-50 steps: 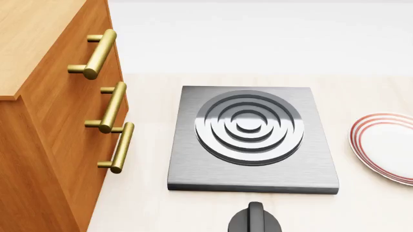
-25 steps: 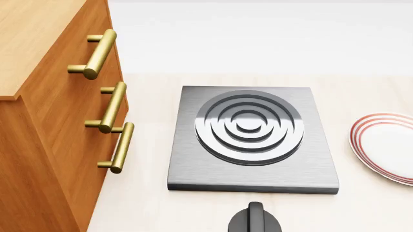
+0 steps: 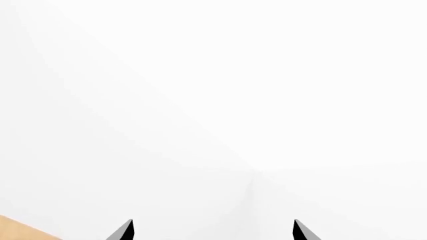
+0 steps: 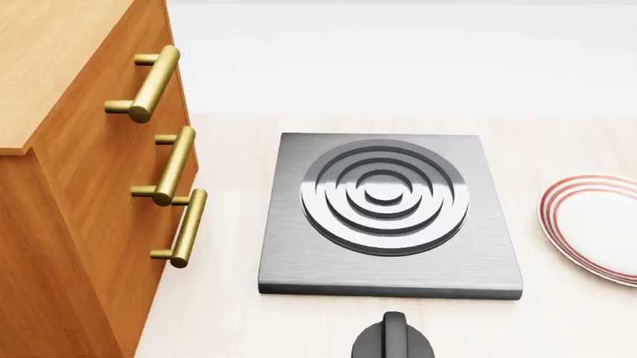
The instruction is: Put the bowl on the stove.
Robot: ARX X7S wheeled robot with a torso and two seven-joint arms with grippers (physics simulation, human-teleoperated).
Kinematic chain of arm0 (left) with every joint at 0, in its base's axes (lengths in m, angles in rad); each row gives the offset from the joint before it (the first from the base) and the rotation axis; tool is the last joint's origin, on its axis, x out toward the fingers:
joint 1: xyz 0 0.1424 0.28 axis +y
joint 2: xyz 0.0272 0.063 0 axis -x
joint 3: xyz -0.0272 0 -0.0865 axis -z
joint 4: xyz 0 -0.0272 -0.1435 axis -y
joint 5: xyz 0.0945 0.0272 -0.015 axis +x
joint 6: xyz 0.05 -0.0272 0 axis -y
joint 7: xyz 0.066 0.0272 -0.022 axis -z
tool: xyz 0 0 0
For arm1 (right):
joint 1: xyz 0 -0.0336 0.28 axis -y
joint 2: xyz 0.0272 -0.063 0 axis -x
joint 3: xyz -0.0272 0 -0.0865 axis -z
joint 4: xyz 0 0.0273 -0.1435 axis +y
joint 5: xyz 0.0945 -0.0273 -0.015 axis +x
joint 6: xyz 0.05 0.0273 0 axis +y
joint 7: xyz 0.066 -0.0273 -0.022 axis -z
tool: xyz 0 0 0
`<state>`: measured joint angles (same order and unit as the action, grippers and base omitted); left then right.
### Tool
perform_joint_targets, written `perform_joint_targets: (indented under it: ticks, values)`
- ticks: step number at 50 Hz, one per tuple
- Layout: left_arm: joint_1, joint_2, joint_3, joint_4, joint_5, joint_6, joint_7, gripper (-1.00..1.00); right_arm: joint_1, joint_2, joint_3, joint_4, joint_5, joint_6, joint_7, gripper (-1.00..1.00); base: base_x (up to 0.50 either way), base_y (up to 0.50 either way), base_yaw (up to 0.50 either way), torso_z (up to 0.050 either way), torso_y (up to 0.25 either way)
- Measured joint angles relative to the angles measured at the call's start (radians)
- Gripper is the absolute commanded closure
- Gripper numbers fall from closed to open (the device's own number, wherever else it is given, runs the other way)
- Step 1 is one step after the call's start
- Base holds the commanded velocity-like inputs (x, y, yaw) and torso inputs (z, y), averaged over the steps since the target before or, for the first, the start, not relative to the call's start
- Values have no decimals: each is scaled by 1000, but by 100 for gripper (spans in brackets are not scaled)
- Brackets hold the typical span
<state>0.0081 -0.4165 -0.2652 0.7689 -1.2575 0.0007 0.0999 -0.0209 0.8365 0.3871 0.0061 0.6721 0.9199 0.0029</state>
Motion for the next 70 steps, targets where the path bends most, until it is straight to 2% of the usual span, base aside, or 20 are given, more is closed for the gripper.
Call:
perform_joint_targets:
  ticks: [10,11,31,47,56,70]
  values:
    - [1,-1,3,0,0,2,2,-100,15,-5,-12,9,-31,-14,-1,-100,0,0,0,0,0]
    - [1,-1,4,0,0,2,2,-100,16,-5,-13,9,-33,-16,-1,100,0,0,0,0,0]
    - [4,-4,8,0,0,6,2,-100,-11,-8,-9,-15,-33,-45,-10,100,0,0,0,0,0]
    - [7,-6,12,-2,2,9,5,-100,38,62,-8,-99,55,-8,-66,100,0,0,0,0,0]
    - [8,-7,13,-2,3,11,7,-100,154,120,-68,-145,84,11,-90,100,0,0,0,0,0]
    - [11,-10,17,-1,0,13,9,-100,474,142,-269,-146,86,36,-130,100,0,0,0,0,0]
